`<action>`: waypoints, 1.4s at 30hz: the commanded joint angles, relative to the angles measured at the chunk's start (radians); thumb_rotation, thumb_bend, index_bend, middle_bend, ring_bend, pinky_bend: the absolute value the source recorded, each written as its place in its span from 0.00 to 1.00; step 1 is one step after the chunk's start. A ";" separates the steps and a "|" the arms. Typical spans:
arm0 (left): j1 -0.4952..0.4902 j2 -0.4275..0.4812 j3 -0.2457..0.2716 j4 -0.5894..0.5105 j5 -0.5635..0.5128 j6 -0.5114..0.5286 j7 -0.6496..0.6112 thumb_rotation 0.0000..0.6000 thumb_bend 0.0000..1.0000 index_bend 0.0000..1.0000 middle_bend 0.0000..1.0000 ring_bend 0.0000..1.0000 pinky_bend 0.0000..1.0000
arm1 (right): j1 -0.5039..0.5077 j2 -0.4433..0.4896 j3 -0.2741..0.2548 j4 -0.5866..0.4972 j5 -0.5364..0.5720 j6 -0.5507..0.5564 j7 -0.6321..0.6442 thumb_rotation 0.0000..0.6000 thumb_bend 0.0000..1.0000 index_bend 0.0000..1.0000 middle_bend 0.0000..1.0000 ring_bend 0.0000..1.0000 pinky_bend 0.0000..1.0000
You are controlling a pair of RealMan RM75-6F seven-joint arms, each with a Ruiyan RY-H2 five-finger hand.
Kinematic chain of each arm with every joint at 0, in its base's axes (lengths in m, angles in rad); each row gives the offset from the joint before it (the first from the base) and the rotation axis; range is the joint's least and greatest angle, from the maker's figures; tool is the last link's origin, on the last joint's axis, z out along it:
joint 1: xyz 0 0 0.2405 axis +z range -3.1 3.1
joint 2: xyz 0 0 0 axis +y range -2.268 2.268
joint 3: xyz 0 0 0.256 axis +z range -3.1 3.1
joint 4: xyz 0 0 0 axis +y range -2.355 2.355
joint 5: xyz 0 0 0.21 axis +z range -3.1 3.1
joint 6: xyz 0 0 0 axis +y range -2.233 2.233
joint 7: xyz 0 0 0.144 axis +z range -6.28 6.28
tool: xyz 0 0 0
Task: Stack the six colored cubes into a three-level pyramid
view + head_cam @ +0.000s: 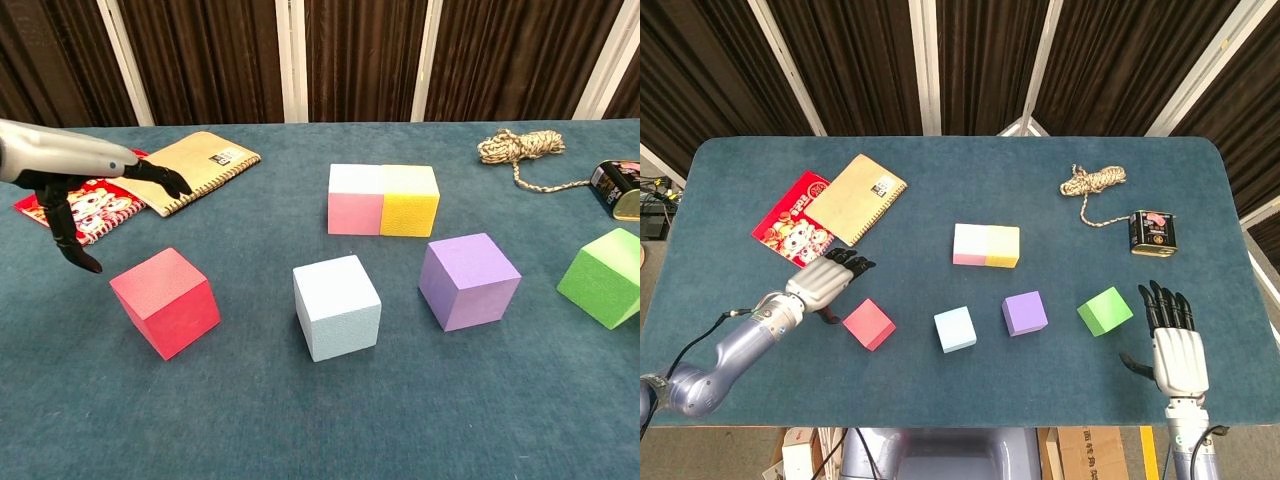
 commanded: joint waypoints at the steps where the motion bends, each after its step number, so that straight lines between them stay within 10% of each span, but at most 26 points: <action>1: 0.008 -0.026 0.011 0.011 0.073 0.014 -0.066 1.00 0.11 0.07 0.07 0.00 0.00 | 0.001 0.000 0.004 0.000 -0.001 -0.003 0.008 1.00 0.12 0.00 0.01 0.03 0.00; 9: 0.012 -0.028 0.043 -0.004 0.203 0.035 -0.139 1.00 0.11 0.08 0.07 0.00 0.00 | 0.002 -0.003 0.007 -0.011 0.013 -0.021 0.017 1.00 0.12 0.00 0.01 0.03 0.00; 42: -0.026 -0.085 0.106 0.022 0.178 0.057 -0.178 1.00 0.24 0.21 0.24 0.00 0.00 | 0.002 -0.003 0.032 -0.029 0.065 -0.049 0.038 1.00 0.12 0.00 0.01 0.03 0.00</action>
